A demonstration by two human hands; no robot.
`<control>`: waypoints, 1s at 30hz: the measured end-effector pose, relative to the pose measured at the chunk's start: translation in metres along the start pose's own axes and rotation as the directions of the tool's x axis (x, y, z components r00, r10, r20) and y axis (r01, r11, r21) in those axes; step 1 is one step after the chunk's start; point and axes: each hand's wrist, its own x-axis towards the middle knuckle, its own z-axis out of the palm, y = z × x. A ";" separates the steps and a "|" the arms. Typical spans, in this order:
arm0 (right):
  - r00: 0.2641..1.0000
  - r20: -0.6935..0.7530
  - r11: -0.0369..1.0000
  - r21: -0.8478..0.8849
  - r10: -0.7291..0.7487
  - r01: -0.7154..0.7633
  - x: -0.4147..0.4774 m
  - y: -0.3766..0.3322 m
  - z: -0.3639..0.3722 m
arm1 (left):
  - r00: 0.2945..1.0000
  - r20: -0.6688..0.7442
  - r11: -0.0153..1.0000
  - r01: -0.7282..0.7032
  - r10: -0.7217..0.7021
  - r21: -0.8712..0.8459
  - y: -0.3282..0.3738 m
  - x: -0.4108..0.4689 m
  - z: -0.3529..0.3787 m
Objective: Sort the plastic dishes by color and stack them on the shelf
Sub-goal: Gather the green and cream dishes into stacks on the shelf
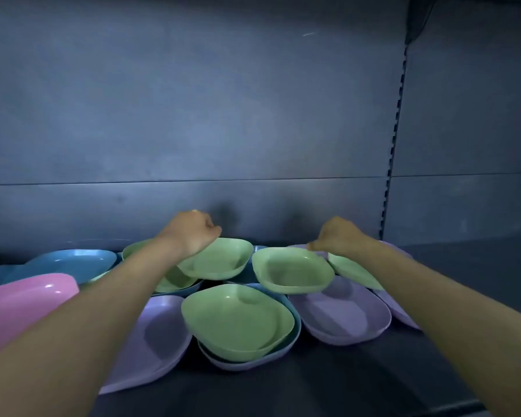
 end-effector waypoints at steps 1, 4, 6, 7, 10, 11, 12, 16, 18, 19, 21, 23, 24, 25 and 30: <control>1.000 0.030 0.999 -0.043 0.008 -0.007 0.003 0.001 0.001 | 1.000 0.010 1.000 0.017 -0.017 0.002 -0.002 0.002 -0.001; 0.993 0.096 0.993 -0.101 0.064 -0.054 0.008 0.003 0.006 | 0.997 -0.002 0.997 0.073 -0.073 -0.016 -0.012 0.006 -0.004; 0.992 0.111 0.994 -0.098 0.067 -0.056 0.010 0.003 0.010 | 0.995 0.000 0.995 0.095 -0.095 -0.037 -0.019 0.009 -0.005; 0.992 0.112 0.994 -0.093 0.065 -0.054 0.011 0.003 0.012 | 0.995 -0.002 0.994 0.103 -0.103 -0.048 -0.022 0.009 -0.005; 0.993 0.104 0.997 -0.056 0.053 -0.047 0.011 0.000 0.011 | 0.991 -0.013 0.990 0.132 -0.132 -0.052 -0.029 0.009 -0.007; 0.993 0.108 0.999 -0.009 0.051 -0.050 0.010 -0.002 0.009 | 0.989 -0.013 0.988 0.144 -0.145 -0.052 -0.031 0.009 -0.007; 0.992 0.113 0.997 0.061 0.050 -0.057 0.008 -0.003 0.006 | 0.987 -0.013 0.986 0.158 -0.159 -0.047 -0.032 0.009 -0.007; 0.996 0.082 0.930 0.360 0.046 -0.073 -0.004 -0.007 -0.009 | 0.978 -0.007 0.978 0.206 -0.207 -0.041 -0.044 0.017 -0.006; 0.996 0.058 0.875 0.477 0.062 -0.082 -0.009 -0.004 -0.015 | 0.975 0.026 0.975 0.220 -0.219 -0.022 -0.047 0.020 -0.004; 0.995 0.051 0.845 0.526 0.084 -0.099 -0.012 -0.003 -0.017 | 0.975 0.046 0.976 0.219 -0.219 0.008 -0.047 0.020 -0.002; 0.990 0.047 0.793 0.593 0.137 -0.137 -0.017 0.002 -0.018 | 0.975 0.082 0.976 0.201 -0.208 0.085 -0.043 0.018 0.001; 0.983 0.063 0.752 0.636 0.173 -0.173 -0.023 0.006 -0.018 | 0.973 0.118 0.972 0.180 -0.199 0.151 -0.039 0.016 0.005; 0.979 0.075 0.735 0.650 0.188 -0.191 -0.026 0.007 -0.019 | 0.971 0.132 0.969 0.175 -0.199 0.173 -0.038 0.017 0.008; 0.975 0.088 0.720 0.662 0.203 -0.210 -0.029 0.009 -0.019 | 0.970 0.140 0.966 0.170 -0.199 0.194 -0.038 0.018 0.010; 0.957 0.156 0.594 0.757 0.243 -0.274 -0.041 0.016 -0.022 | 0.965 0.114 0.954 0.208 -0.236 0.217 -0.039 0.025 0.022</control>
